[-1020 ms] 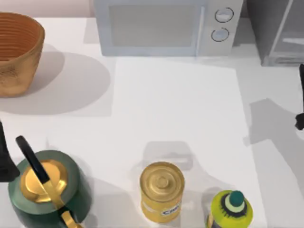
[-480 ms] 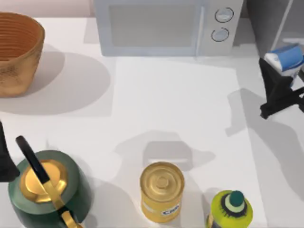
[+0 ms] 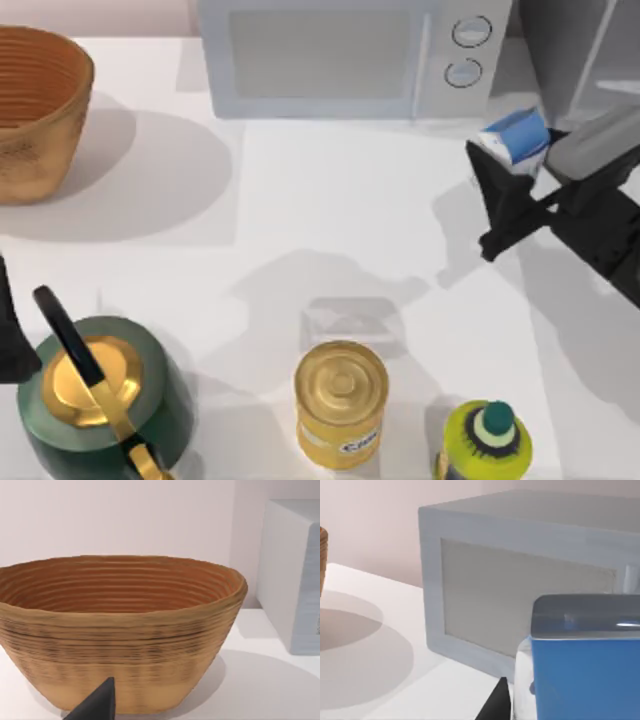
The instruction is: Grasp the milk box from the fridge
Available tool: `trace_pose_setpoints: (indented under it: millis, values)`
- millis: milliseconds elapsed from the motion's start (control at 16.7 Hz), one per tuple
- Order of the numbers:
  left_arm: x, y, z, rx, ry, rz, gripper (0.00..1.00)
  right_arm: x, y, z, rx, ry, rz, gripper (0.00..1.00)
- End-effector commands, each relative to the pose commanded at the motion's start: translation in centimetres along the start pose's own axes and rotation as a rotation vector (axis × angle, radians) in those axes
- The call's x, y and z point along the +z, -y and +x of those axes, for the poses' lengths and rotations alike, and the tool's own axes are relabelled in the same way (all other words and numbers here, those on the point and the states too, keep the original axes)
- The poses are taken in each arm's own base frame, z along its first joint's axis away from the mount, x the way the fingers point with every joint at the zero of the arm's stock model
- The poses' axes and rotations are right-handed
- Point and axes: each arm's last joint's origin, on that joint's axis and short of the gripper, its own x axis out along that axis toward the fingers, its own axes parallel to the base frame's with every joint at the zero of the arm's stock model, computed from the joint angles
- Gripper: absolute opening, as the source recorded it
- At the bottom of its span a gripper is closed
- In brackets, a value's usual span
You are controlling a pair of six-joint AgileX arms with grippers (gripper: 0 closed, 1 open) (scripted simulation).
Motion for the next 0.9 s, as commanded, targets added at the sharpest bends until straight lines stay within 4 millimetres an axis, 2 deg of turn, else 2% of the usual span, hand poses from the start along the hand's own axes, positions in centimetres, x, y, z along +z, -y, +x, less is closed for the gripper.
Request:
trace_pose_setpoints:
  millis: [360,600,900]
  values:
    - [0.0,0.0,0.0,0.000,0.000,0.000,1.00,-4.3,-1.1,2.6,0.092,0.005,0.002,0.00]
    - [0.0,0.0,0.0,0.000,0.000,0.000,1.00,-7.2,-2.0,3.6,0.146,0.006,0.004,0.00]
    - [0.0,0.0,0.0,0.000,0.000,0.000,1.00,-7.9,-2.2,3.7,0.156,0.003,0.007,0.00]
